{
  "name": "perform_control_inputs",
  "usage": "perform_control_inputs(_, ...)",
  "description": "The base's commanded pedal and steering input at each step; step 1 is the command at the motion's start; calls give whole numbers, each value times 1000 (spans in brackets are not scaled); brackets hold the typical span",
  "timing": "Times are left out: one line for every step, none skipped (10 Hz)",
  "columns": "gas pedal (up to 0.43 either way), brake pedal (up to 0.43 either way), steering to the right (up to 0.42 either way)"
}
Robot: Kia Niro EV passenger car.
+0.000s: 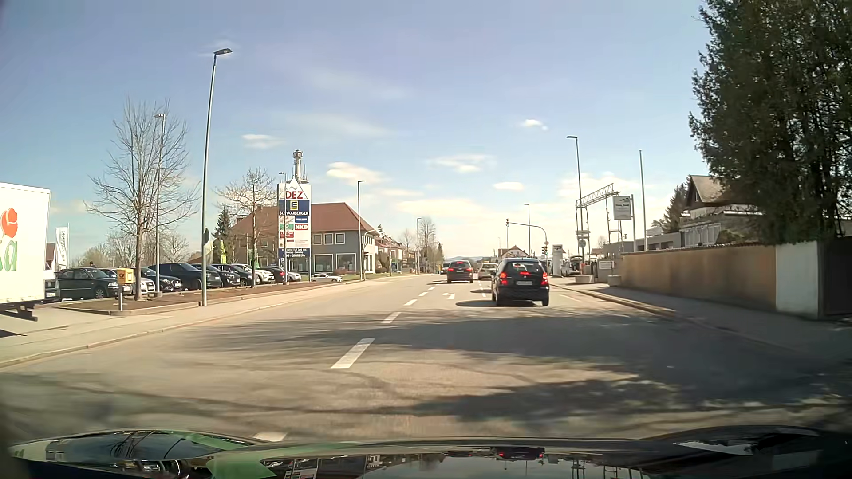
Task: Follow the waypoints while adhering to traffic rules and regulations
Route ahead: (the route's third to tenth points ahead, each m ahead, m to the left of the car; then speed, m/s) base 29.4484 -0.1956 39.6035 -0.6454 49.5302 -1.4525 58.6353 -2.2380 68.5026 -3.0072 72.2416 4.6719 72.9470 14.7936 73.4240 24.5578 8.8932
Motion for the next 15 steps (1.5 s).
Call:
perform_control_inputs(0, 140, -8)
perform_control_inputs(0, 128, -7)
perform_control_inputs(0, 128, -5)
perform_control_inputs(0, 134, -3)
perform_control_inputs(0, 128, 4)
perform_control_inputs(0, 122, 5)
perform_control_inputs(0, 122, 5)
perform_control_inputs(0, 128, 6)
perform_control_inputs(0, 128, 6)
perform_control_inputs(0, 116, 6)
perform_control_inputs(0, 122, 6)
perform_control_inputs(0, 116, 6)
perform_control_inputs(0, 116, 8)
perform_control_inputs(0, 116, 12)
perform_control_inputs(0, 122, 15)
